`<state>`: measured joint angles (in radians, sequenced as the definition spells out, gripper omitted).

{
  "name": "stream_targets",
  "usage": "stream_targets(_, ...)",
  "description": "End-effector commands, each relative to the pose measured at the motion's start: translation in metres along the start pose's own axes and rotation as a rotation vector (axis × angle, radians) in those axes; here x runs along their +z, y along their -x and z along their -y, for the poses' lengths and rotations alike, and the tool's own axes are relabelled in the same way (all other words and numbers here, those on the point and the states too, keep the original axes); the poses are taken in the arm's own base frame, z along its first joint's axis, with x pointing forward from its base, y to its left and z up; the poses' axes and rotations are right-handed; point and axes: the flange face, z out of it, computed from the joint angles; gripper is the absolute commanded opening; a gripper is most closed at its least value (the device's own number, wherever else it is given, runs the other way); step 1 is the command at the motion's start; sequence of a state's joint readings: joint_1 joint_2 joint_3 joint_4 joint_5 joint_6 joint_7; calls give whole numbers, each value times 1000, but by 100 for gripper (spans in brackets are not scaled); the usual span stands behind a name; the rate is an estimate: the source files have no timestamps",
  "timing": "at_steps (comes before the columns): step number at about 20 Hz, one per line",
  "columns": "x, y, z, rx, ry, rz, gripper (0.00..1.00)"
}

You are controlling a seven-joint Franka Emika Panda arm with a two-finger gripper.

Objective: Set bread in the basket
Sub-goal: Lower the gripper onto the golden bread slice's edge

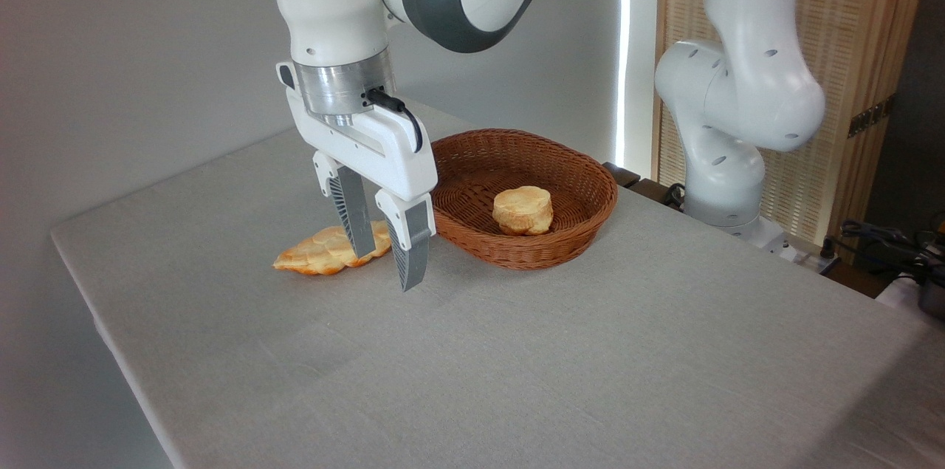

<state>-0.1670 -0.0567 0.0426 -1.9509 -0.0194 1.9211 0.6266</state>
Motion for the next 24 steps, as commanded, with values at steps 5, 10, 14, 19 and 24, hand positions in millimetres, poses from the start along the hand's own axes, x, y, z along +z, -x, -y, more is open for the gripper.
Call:
stream_targets(5, -16, 3, 14, -22, -5, -38, 100)
stream_targets(10, -15, 2, 16, -27, -3, -45, 100)
stream_targets(14, -8, -7, 6, -7, 5, -37, 100)
stream_targets(19, 4, -36, -30, 32, 78, -68, 100)
stream_targets(24, 22, -72, -92, 155, 99, -38, 100)
